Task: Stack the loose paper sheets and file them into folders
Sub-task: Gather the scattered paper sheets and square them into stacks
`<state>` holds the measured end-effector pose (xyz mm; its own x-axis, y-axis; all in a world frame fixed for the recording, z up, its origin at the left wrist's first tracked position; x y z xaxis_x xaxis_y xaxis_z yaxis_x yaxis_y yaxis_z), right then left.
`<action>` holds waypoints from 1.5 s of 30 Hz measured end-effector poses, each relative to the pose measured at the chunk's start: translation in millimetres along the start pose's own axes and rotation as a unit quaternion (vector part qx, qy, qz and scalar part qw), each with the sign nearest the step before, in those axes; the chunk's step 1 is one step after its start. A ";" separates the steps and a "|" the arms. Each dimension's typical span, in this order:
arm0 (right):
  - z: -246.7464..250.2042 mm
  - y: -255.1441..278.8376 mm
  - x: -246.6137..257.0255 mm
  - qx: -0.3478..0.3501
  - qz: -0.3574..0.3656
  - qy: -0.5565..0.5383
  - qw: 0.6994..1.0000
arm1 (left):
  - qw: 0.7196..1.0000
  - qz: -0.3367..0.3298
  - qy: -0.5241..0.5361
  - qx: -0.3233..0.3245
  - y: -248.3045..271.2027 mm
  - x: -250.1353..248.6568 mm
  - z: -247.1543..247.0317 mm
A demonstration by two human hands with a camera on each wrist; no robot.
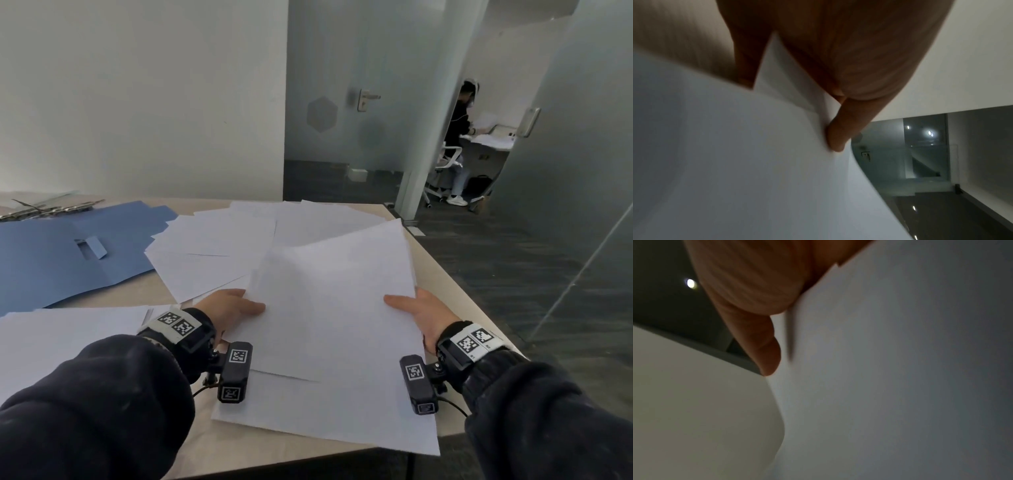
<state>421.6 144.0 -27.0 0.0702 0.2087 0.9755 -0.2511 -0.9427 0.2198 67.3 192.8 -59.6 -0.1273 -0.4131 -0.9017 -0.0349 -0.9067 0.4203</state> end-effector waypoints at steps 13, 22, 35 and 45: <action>0.2 9.3 103.6 -0.086 0.200 -0.030 0.976 | 0.945 -0.281 0.146 -0.080 35.2 -112.4 20.9; -7.5 29.7 97.6 -0.059 0.222 -0.031 0.973 | 0.947 -0.310 0.062 -0.060 43.6 -103.0 25.5; 1.6 27.6 45.3 -0.047 0.148 -0.043 0.987 | 0.964 -0.243 0.104 -0.015 29.8 -70.4 -4.1; 0.6 26.5 24.9 -0.053 0.119 -0.021 0.991 | 0.974 -0.206 0.085 -0.028 32.2 -54.2 -10.2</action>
<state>417.3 124.1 3.1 0.0363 -0.0299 0.9989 -0.3644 -0.9311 -0.0146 83.2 185.2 1.7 0.0521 -0.0166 -0.9985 0.0073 -0.9998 0.0170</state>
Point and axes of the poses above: each hand's wrist, its own y-axis away from the middle knuckle, its own z-axis out of the back of the hand, x = y × z, the point moved 10 cm from there along -y, towards the middle knuckle, and after that the axes turned 6 degrees about -x, right-handed, at the moved point
